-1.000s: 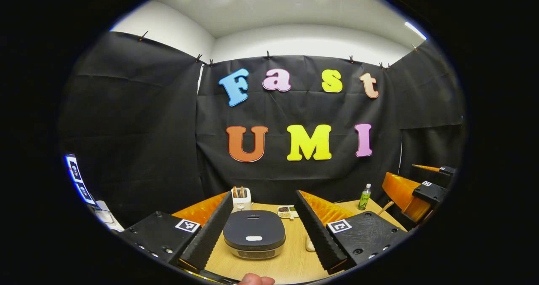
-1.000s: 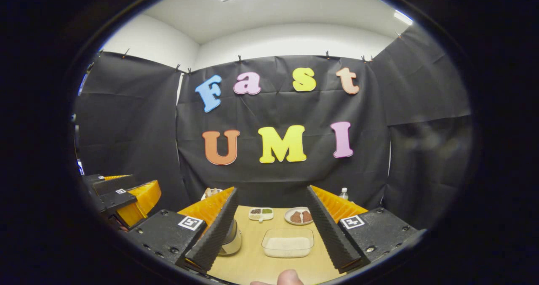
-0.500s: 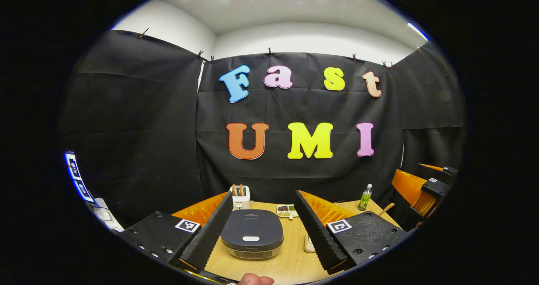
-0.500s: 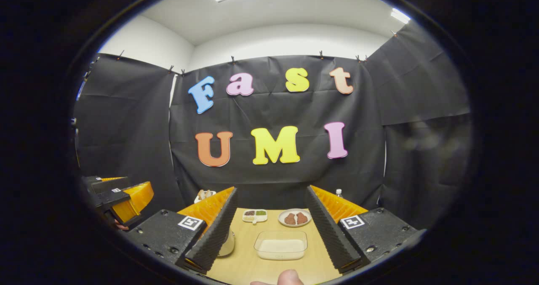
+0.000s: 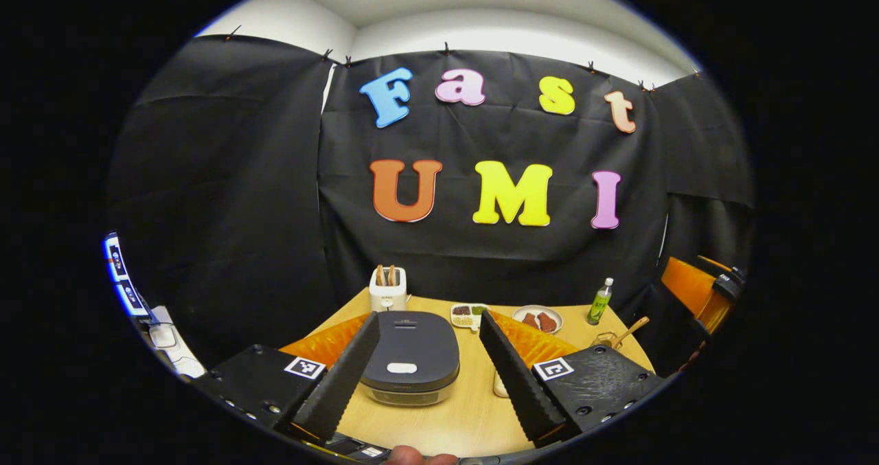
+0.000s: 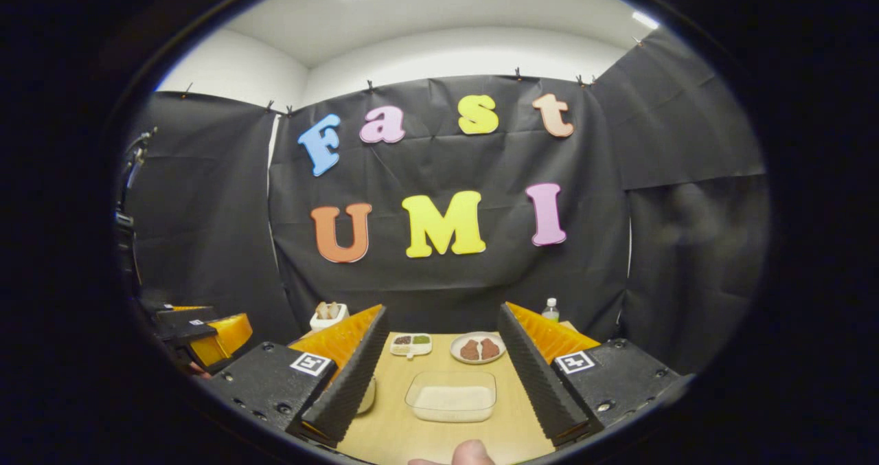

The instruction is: Close the left gripper, press the button to open the rice cooker; take a wooden spoon from the chopstick holder with the right hand, scoop a spoonful of rice and pour it into the rice cooker, then put the wooden spoon back into the chopstick holder.

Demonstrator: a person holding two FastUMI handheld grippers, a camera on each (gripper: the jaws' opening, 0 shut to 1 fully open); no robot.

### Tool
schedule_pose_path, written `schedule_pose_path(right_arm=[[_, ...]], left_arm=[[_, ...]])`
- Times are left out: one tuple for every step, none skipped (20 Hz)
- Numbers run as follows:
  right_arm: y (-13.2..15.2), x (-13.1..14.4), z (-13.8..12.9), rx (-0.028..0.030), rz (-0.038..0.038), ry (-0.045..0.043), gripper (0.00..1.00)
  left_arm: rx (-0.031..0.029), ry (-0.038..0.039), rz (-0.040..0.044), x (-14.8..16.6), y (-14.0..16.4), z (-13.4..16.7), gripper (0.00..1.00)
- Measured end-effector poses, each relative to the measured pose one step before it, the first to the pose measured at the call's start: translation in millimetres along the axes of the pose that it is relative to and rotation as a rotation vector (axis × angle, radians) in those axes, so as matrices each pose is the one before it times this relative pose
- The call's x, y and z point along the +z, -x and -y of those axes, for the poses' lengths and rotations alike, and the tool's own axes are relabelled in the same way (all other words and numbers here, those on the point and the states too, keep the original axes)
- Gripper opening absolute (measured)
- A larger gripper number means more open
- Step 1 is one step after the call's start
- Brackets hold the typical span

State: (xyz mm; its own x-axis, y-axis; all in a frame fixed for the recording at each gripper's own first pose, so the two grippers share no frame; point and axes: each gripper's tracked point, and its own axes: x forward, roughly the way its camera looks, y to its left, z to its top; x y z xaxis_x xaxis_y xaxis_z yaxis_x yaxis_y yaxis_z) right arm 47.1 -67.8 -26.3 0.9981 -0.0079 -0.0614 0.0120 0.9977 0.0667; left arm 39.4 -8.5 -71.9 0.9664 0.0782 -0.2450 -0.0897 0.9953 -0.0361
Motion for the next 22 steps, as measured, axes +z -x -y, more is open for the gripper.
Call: schedule_pose_path(right_arm=[[-4.6, -1.67, 2.31, 0.00341, -0.00565, -0.00332, 1.0], [-3.42, -1.24, 2.33, 0.00283, -0.00521, -0.00227, 1.0], [-4.57, -1.48, 3.02, 0.00271, -0.00372, -0.00034, 1.0], [-3.52, -1.19, 2.97, 0.00148, -0.00442, -0.00003, 1.0], [-2.63, -2.21, 3.15, 0.00144, -0.00435, 0.00017, 1.0], [-3.15, -1.32, 3.59, -0.00162, -0.00353, -0.00087, 1.0], [-3.38, -3.42, 3.69, 0.00016, -0.00527, -0.00114, 1.0], [-2.31, -2.67, 3.32, -0.00165, -0.00507, -0.00281, 1.0], [-3.19, -3.11, 4.79, -0.00393, -0.00781, -0.00487, 1.0], [-3.09, -2.59, 3.55, -0.00236, -0.00833, -0.00608, 1.0], [-3.34, -2.59, 3.39, -0.00284, -0.00849, -0.00445, 1.0], [-2.53, -1.1, 4.26, -0.00521, -0.00434, -0.00349, 1.0], [-2.31, -0.21, 4.5, -0.00682, -0.00147, -0.00169, 1.0], [-2.91, 0.38, 4.07, -0.00639, 0.00046, -0.00095, 1.0], [-2.58, -1.03, 2.71, -0.00562, -0.00189, -0.00063, 1.0], [-2.23, -0.49, 2.67, -0.00389, -0.00293, 0.00006, 1.0], [-2.79, -0.82, 2.97, -0.00453, -0.001, -0.00031, 1.0], [-2.35, -1.03, 1.85, -0.00289, -0.00222, -0.00074, 1.0], [-2.71, -1.93, 2.17, -0.00274, -0.00313, -0.0002, 1.0], [-2.94, -2.73, 0.9, -0.00155, -0.00798, 0.00051, 1.0], [-2.58, -3.14, 1.25, -0.00044, -0.00863, -0.00105, 1.0], [-2.21, -1.17, 1.07, 0.00061, -0.00684, -0.0019, 1.0]], left_arm=[[0.00361, 0.00111, -0.02423, -4.52, -4.74, -1.35, 0.95], [-0.0022, 0.00614, -0.02225, -5.52, -5.65, 0.32, 0.95], [-0.00683, 0.01259, -0.02611, -5.05, -5.81, -0.2, 0.95], [-0.00949, 0.01822, -0.03203, -6.51, -6.21, -0.18, 0.95], [-0.00146, 0.01425, -0.03408, -6.9, -7.14, -3.04, 0.95], [-0.0008, 0.01529, -0.04752, -10.19, -6.84, -3.07, 0.95], [0.00606, 0.00941, -0.04634, -8.87, -6.56, -7.12, 0.95], [0.00056, 0.00972, -0.04263, -8.4, -3.32, -1.98, 0.93], [-0.00073, 0.00971, -0.04451, -8.58, -7.62, -3.27, 0.9], [0.0044, 0.00624, -0.04831, -8.51, -10.86, -5.24, 0.81], [0.00771, 0.00267, -0.04605, -6.7, -9.74, -4.39, 0.76], [0.00548, -0.0101, -0.03064, -3.52, -10.0, -4.31, 0.74], [0.00553, -0.01093, -0.0273, -2.46, -7.9, -4.05, 0.89], [-0.00457, 0.0112, -0.02016, -0.21, -6.55, -2.16, 0.72], [-0.00097, 0.01916, -0.02857, -2.57, -8.91, -1.49, 0.72], [-0.00369, 0.01257, -0.02799, -3.46, -8.73, -1.43, 0.47], [-0.00157, -0.00942, -0.03157, -3.69, -7.25, -1.42, 0.43], [-0.00855, -0.02006, -0.02676, -5.48, -5.32, -2.81, 0.44], [-0.01471, -0.0168, -0.02458, -2.93, -5.63, -0.58, 0.44], [-0.00638, -0.01236, -0.02636, -1.29, -6.3, -1.31, 0.6], [0.00697, -0.00785, -0.02241, -1.17, -6.03, -2.31, 0.44], [0.00615, -0.00738, -0.01092, 3.01, -8.52, -0.9, 0.44]])
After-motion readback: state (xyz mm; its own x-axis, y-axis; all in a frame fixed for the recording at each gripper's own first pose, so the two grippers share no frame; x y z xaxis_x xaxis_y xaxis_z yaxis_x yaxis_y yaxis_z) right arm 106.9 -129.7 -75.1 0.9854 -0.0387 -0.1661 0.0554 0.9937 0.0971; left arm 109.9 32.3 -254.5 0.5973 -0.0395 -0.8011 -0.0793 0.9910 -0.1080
